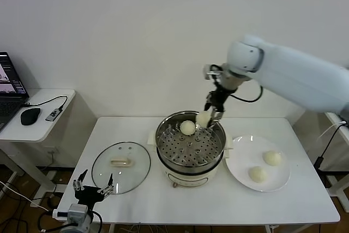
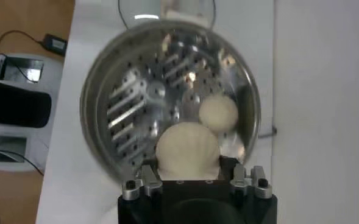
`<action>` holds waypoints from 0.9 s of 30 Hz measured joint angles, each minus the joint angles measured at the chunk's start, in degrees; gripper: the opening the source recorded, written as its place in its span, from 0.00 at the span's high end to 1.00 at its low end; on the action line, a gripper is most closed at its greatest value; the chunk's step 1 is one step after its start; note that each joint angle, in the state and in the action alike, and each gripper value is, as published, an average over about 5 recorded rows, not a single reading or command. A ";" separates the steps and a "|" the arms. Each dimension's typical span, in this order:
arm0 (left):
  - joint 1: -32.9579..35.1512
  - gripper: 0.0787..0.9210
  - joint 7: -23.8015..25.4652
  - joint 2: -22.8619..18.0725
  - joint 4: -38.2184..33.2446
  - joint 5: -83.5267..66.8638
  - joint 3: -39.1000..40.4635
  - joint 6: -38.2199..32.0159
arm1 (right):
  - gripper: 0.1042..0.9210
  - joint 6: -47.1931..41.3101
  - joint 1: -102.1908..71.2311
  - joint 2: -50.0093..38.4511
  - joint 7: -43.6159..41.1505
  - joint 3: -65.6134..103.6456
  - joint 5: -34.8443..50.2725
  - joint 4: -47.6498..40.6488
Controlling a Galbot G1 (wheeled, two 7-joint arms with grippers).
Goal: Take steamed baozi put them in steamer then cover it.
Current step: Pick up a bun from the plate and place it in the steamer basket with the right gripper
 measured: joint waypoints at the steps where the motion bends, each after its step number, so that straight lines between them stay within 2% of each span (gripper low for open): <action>1: -0.04 0.12 0.00 0.00 -0.04 -0.09 -0.01 0.02 | 0.36 -0.04 -0.58 1.14 0.06 0.08 -0.20 -0.81; 13: -0.56 0.12 0.01 -0.07 0.30 -0.70 -0.04 0.10 | 0.36 0.15 -7.45 11.21 0.82 1.39 -3.79 -9.33; 27: -1.24 0.12 -0.04 -0.39 1.70 -0.81 0.53 0.12 | 0.34 0.20 -11.89 14.83 1.63 2.57 -6.44 -12.42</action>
